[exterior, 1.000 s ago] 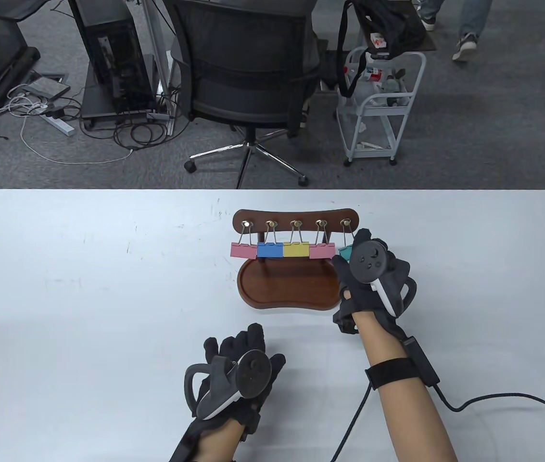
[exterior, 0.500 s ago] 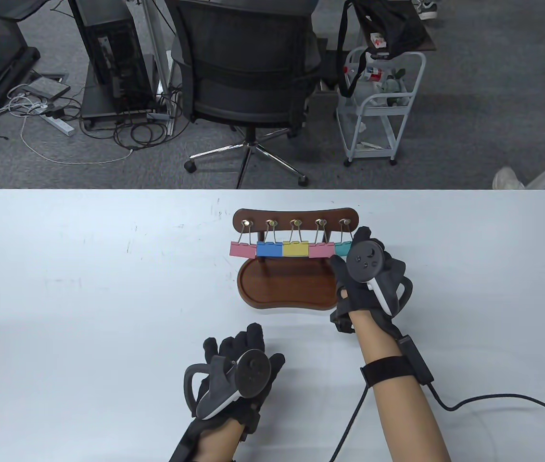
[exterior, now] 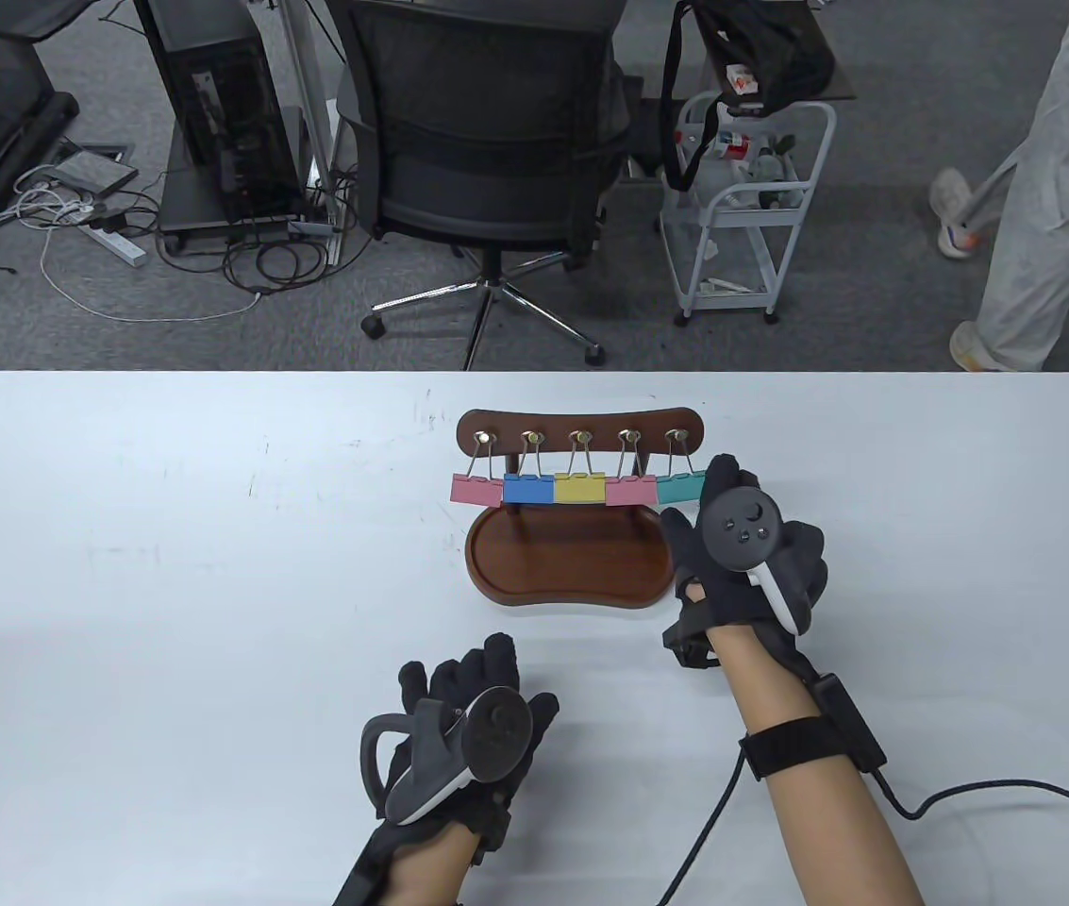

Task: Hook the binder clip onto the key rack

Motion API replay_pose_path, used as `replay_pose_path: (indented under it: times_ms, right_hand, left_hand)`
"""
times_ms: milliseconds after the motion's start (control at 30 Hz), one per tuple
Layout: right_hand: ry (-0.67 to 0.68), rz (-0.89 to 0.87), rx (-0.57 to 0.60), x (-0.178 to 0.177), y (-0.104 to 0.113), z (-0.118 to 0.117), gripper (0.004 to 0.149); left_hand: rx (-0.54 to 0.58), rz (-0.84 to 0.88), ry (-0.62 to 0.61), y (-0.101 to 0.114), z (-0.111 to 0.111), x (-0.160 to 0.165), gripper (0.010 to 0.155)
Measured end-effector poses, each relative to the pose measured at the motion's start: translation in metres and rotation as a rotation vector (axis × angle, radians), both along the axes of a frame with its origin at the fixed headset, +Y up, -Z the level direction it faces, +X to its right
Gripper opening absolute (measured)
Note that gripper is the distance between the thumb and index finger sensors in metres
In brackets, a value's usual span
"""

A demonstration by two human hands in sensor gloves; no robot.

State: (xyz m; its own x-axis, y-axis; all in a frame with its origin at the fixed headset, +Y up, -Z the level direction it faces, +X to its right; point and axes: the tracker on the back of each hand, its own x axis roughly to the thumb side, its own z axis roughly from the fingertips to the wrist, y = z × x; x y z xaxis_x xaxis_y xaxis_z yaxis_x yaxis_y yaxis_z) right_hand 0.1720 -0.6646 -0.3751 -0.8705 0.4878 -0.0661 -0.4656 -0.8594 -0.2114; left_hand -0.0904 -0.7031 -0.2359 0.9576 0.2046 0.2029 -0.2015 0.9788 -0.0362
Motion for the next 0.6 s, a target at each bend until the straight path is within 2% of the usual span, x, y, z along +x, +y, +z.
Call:
replay_pose_path:
  times_ms: [300,600]
  right_hand:
    - [0.044,0.008,0.021,0.017,0.015,0.028,0.081]
    - [0.126,0.020,0.014,0.021,0.013,0.075,0.080]
  left_hand:
    - [0.018,0.002,-0.015,0.000,0.001,0.002,0.081]
    - [0.020,0.000,-0.033,-0.002,0.002,0.007,0.080]
